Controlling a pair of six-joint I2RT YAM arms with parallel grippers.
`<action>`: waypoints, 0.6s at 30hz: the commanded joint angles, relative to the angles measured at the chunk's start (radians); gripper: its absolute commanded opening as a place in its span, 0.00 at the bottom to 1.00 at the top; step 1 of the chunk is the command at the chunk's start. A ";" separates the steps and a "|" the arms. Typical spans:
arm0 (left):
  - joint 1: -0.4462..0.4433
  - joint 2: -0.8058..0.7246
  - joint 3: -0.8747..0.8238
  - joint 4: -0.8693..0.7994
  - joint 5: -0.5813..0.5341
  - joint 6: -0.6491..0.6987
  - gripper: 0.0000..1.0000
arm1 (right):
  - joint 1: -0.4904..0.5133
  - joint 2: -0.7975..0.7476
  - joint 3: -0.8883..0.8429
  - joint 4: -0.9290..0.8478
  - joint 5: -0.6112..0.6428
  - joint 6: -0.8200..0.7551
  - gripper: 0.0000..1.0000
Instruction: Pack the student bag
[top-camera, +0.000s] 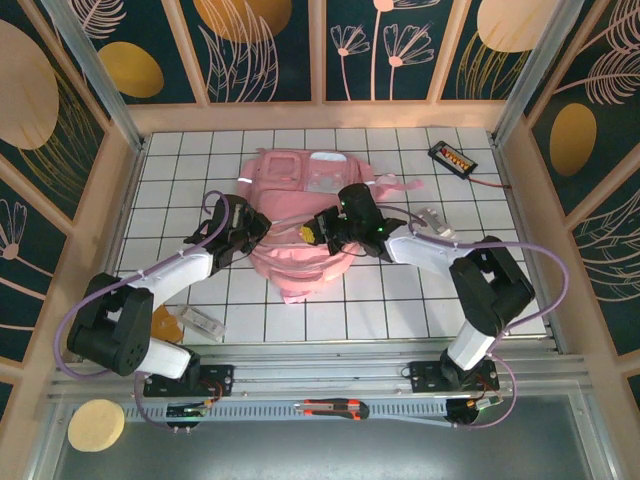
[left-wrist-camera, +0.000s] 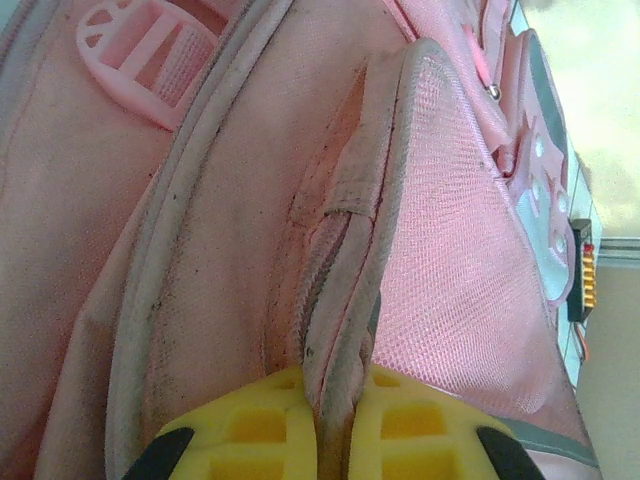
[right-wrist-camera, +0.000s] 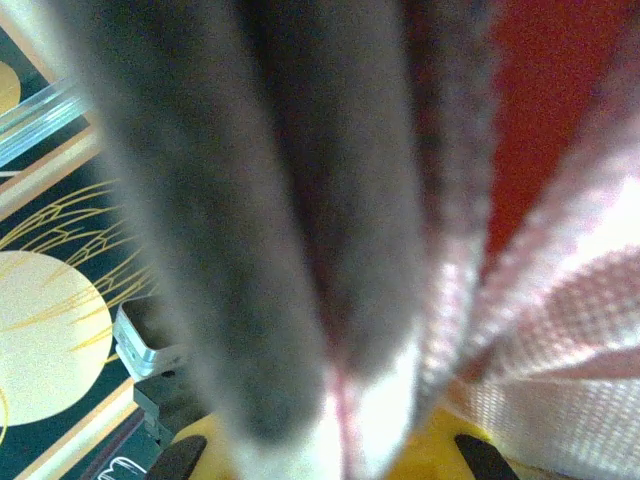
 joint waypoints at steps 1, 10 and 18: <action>-0.034 0.012 0.063 0.058 0.105 0.026 0.00 | 0.035 0.067 0.078 0.069 -0.035 0.011 0.00; -0.034 0.013 0.059 0.066 0.102 0.031 0.00 | 0.057 0.161 0.150 0.088 -0.131 0.012 0.00; -0.020 0.000 0.053 0.032 0.087 0.056 0.00 | -0.016 0.097 0.259 -0.233 -0.173 -0.216 0.50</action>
